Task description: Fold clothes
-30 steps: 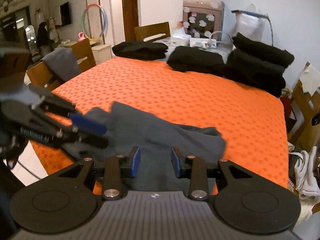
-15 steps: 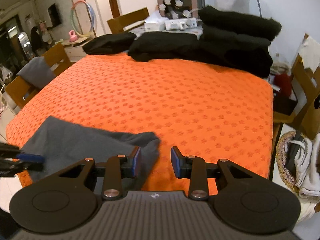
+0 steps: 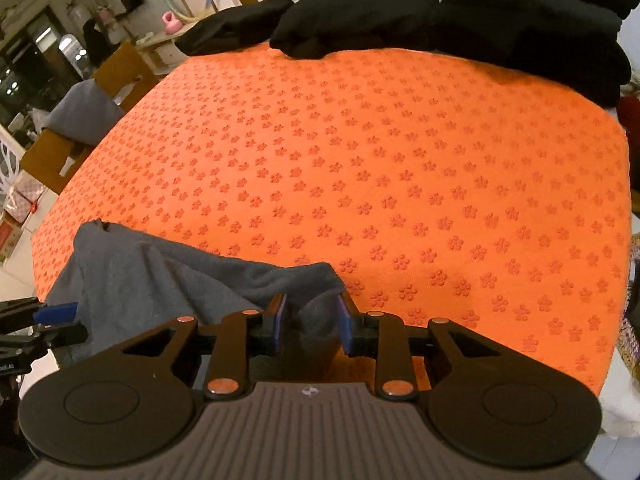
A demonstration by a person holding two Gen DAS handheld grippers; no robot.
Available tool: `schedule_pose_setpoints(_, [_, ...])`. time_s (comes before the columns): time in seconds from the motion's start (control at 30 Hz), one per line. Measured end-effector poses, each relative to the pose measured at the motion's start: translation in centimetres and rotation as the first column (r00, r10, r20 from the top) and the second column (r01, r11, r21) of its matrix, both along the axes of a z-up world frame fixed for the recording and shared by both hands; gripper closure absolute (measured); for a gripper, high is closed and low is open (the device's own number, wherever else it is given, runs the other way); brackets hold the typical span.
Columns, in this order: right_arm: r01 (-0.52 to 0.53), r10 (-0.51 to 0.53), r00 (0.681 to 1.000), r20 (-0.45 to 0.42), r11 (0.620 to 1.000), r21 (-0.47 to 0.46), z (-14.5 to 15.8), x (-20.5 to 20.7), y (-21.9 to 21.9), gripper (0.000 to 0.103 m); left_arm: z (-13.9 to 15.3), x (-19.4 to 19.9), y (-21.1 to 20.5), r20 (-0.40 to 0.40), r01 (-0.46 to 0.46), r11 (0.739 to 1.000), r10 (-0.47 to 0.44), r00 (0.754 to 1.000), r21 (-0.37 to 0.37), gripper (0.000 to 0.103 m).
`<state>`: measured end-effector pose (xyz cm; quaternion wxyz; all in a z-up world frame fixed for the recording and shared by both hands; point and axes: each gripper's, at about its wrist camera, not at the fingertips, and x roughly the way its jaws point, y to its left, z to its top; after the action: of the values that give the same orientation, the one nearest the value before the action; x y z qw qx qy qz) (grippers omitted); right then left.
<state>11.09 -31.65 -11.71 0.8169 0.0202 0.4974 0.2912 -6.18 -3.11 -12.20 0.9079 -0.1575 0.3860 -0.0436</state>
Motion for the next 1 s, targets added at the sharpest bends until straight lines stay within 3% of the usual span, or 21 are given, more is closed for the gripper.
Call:
schedule_pose_setpoints(0.17, [-0.004,0.004,1.000,0.011,1.000,0.006,0.3,-0.6,-0.5,0.071,-0.3,0.8,0.4,0.009,-0.038,0.999,0.038,0.999,-0.033,0.051])
schedule_pose_setpoints(0.27, [0.011,-0.011,1.000,0.018,1.000,0.015,0.7,-1.3,-1.1,0.071,-0.7,1.4,0.1,-0.006,-0.032,0.999,0.032,0.999,-0.044,0.053])
schedule_pose_setpoints(0.37, [0.027,-0.028,0.999,0.023,0.999,0.016,0.9,-1.8,-1.7,0.071,0.1,1.2,-0.1,0.011,-0.027,0.999,0.027,1.000,-0.046,0.097])
schedule_pose_setpoints(0.5, [0.036,-0.037,0.998,0.050,0.999,0.004,1.4,-2.9,-2.3,0.071,3.0,0.1,0.9,0.074,-0.049,0.996,0.054,0.996,-0.074,0.098])
schedule_pose_setpoints(0.63, [0.031,-0.033,0.996,0.081,0.999,0.023,2.1,-4.3,-2.6,0.071,5.1,-0.8,2.7,0.087,-0.078,0.996,0.082,0.993,-0.044,0.098])
schedule_pose_setpoints(0.83, [-0.023,0.011,0.988,0.157,0.997,0.074,3.1,-6.3,-1.5,0.071,2.5,0.0,5.1,-0.020,-0.116,0.993,0.116,0.993,0.011,0.097])
schedule_pose_setpoints(1.0, [-0.129,0.110,0.975,0.195,0.988,0.083,2.8,-7.1,1.6,0.071,0.3,1.4,5.1,-0.056,-0.102,0.995,0.102,0.993,0.017,0.097])
